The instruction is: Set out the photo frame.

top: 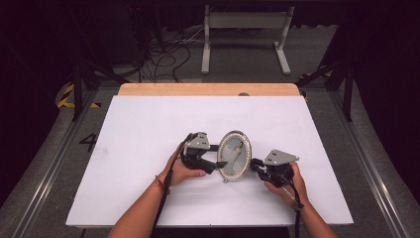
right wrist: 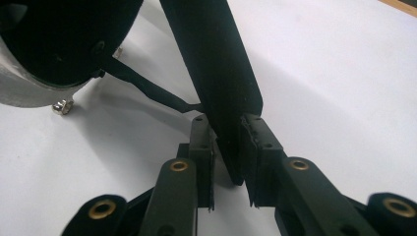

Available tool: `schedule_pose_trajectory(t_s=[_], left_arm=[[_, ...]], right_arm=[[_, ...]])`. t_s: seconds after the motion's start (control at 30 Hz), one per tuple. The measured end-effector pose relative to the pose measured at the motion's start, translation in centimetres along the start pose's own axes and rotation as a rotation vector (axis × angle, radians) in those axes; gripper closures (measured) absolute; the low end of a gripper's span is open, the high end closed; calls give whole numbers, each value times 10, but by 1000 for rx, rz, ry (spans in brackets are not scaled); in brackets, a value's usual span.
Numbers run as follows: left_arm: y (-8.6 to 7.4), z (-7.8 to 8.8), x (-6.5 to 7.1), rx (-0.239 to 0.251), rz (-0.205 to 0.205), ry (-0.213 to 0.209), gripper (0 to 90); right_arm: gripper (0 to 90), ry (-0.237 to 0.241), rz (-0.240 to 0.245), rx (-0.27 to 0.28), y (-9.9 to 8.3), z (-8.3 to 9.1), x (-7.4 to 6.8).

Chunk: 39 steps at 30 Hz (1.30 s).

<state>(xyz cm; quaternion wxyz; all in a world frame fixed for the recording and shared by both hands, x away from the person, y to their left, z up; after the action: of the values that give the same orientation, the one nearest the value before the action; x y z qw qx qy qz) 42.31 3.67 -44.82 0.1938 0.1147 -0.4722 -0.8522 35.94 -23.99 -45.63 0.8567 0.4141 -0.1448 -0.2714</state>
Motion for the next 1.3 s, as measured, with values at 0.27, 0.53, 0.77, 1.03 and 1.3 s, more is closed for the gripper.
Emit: schedule_pose_trajectory(t_s=[0.27, 0.53, 0.77, 1.03, 1.3], left_arm=[[-4, 7, -2, -9, -4, 25, 639], [-6, 13, 5, -43, -25, 52, 694], [-7, 20, 13, -66, -52, 73, 744], [-12, 26, 12, -41, -41, 97, 718], [-12, 25, 7, -13, -7, 113, 583]], right_arm=[[766, -12, -2, -5, 1, -2, 1], [773, -28, 2, -13, 3, -6, 2], [766, -29, -12, -1, 3, -7, 4], [726, -16, -16, 21, 2, 7, 3], [758, -6, -17, 42, 0, 26, 1]])
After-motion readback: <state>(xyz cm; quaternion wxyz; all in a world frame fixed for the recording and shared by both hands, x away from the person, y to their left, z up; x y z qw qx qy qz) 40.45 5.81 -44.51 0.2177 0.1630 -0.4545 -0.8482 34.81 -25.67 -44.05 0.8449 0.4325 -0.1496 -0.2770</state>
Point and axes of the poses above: each handheld gripper's, and its own axes: z roughly backward along the jaws, y roughly out of its top, x roughly to its right, the point moved 1 cm from there along -z, roughly forward along the jaws, and after that the axes turned 11 degrees about y, right-handed, at the moved point
